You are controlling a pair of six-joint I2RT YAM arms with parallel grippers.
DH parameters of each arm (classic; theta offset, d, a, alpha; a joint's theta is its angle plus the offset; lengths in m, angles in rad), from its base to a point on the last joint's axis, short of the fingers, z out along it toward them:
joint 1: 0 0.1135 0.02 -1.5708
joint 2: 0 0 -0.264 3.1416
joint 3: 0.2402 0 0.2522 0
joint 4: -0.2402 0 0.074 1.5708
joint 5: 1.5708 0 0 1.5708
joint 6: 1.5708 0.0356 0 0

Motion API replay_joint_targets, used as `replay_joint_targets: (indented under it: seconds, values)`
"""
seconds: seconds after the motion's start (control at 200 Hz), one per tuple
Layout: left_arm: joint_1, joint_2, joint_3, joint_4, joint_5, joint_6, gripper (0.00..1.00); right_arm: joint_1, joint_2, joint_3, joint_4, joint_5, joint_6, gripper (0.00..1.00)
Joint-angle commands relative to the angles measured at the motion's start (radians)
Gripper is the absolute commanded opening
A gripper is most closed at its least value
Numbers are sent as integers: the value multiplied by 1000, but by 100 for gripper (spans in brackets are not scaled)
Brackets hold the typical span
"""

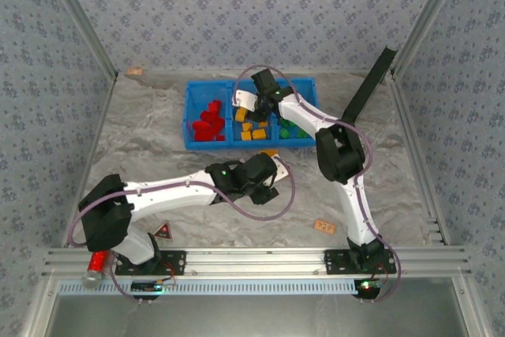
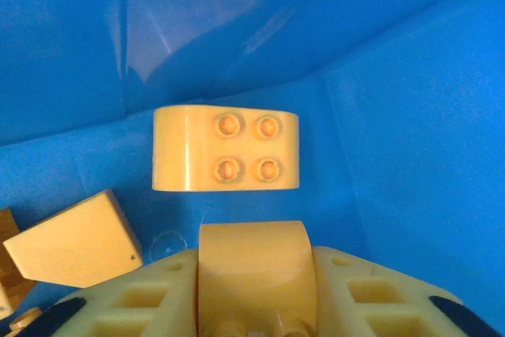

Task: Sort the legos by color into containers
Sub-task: Place the lego in the container, then pick up the lego from the center of the table.

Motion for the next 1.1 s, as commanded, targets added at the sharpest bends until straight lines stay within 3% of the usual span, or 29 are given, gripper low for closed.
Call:
replay_joint_targets:
  seconds: [0.0, 0.455, 0.545, 0.585, 0.82, 1.094]
  values:
    - [1, 58, 21, 109, 14, 186, 72, -7, 3, 14, -27, -4, -14, 47]
    - [33, 237, 113, 199, 79, 356, 73, -8, -171, -106, 19, -95, -11, 80]
    - [51, 255, 116, 211, 100, 375, 73, -10, -214, -127, 18, -118, -12, 91]
    - [57, 264, 120, 214, 104, 385, 73, -8, -235, -144, 25, -119, -27, 100]
    - [83, 329, 178, 197, 129, 440, 73, -8, -349, -221, 60, -100, -41, 100]
    - [103, 430, 275, 114, 153, 498, 74, -69, -470, -255, 90, -98, 66, 100]
